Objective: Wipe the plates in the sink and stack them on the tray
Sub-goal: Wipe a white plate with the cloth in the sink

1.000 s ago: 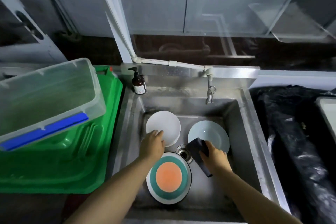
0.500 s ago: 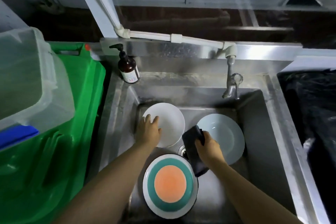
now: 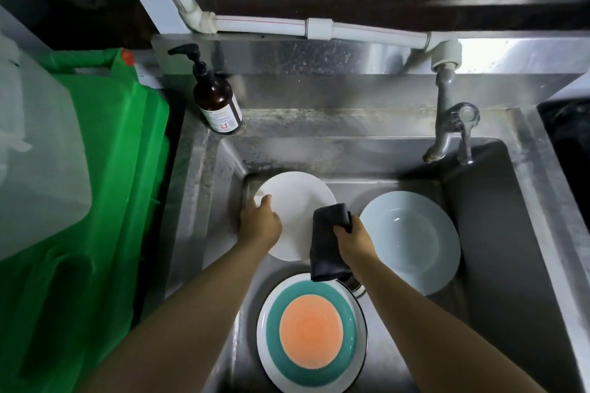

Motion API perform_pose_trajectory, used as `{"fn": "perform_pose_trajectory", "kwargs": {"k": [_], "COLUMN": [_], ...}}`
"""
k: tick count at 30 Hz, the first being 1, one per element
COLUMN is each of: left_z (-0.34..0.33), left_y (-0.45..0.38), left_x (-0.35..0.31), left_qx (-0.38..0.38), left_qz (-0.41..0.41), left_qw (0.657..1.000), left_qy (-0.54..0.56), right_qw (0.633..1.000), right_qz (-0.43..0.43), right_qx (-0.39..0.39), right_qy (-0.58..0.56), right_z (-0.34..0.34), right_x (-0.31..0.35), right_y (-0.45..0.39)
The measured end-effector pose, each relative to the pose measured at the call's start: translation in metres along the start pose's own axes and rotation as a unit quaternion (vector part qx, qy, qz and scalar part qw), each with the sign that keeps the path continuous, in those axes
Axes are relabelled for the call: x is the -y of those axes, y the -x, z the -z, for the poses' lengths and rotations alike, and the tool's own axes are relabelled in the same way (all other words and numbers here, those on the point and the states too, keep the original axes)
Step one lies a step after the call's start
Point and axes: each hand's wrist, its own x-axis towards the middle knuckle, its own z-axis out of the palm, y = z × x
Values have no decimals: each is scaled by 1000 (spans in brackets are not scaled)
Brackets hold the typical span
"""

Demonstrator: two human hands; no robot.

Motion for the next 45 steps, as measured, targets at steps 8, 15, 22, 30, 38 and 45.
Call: {"fn": "perform_pose_trajectory", "kwargs": {"k": [8,15,22,30,38,45], "left_z": [5,8,12,17,28,54], "left_y": [-14,-16,-16,-16,5,70], "left_x": [0,5,5,3,-3,-24], "left_qx": [-38,-46,-56,-84,-44,33], "left_qz": [61,72,102,108,106,75], "left_qw": [990,980,971,965,945,886], "left_qy": [120,180,207,224,306,456], "right_qw": [981,963,955,956,958,962], "right_qz": [-76,-100,-121,-102,-92,-59], "right_qx": [-24,-13,-14,-20,-38,-66], "right_qy": [-178,-251,-271,-276,-267,-258], "right_z": [-3,-2,-4,-7,16,76], "right_x": [-6,-5,-11,-6,-2,1], "right_y": [-10,-12,-16,-16,-1,51]}}
